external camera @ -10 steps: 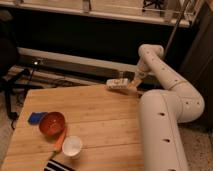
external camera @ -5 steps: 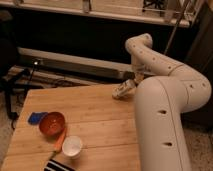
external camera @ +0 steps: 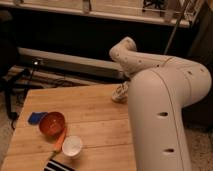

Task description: Stand the bottle upright

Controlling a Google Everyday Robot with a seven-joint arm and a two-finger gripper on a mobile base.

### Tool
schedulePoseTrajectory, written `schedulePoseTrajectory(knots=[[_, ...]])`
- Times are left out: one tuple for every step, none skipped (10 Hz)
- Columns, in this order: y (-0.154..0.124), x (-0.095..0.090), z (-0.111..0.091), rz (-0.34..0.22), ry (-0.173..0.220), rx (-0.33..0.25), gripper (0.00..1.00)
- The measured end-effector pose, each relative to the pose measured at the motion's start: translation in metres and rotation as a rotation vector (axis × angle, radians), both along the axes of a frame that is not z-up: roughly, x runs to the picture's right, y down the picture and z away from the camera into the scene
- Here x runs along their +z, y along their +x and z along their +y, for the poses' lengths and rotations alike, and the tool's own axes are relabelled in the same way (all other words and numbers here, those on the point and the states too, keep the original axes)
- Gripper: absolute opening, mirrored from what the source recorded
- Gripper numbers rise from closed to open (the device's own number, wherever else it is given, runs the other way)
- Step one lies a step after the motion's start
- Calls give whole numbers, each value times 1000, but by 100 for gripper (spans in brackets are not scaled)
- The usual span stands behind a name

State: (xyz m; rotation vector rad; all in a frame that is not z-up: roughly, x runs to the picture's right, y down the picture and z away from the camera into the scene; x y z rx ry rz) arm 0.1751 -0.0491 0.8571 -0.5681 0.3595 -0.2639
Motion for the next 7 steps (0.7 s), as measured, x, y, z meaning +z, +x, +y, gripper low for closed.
schedulePoseTrajectory(knots=[[-4, -2, 4, 8, 3, -5, 34], [-13, -7, 10, 14, 8, -5, 34], [-18, -10, 13, 18, 15, -6, 34], [-22, -13, 14, 24, 24, -5, 34], [-24, -17, 12, 37, 45, -7, 34], [-24, -21, 8, 53, 69, -15, 34], [-24, -23, 6, 66, 88, -23, 34]])
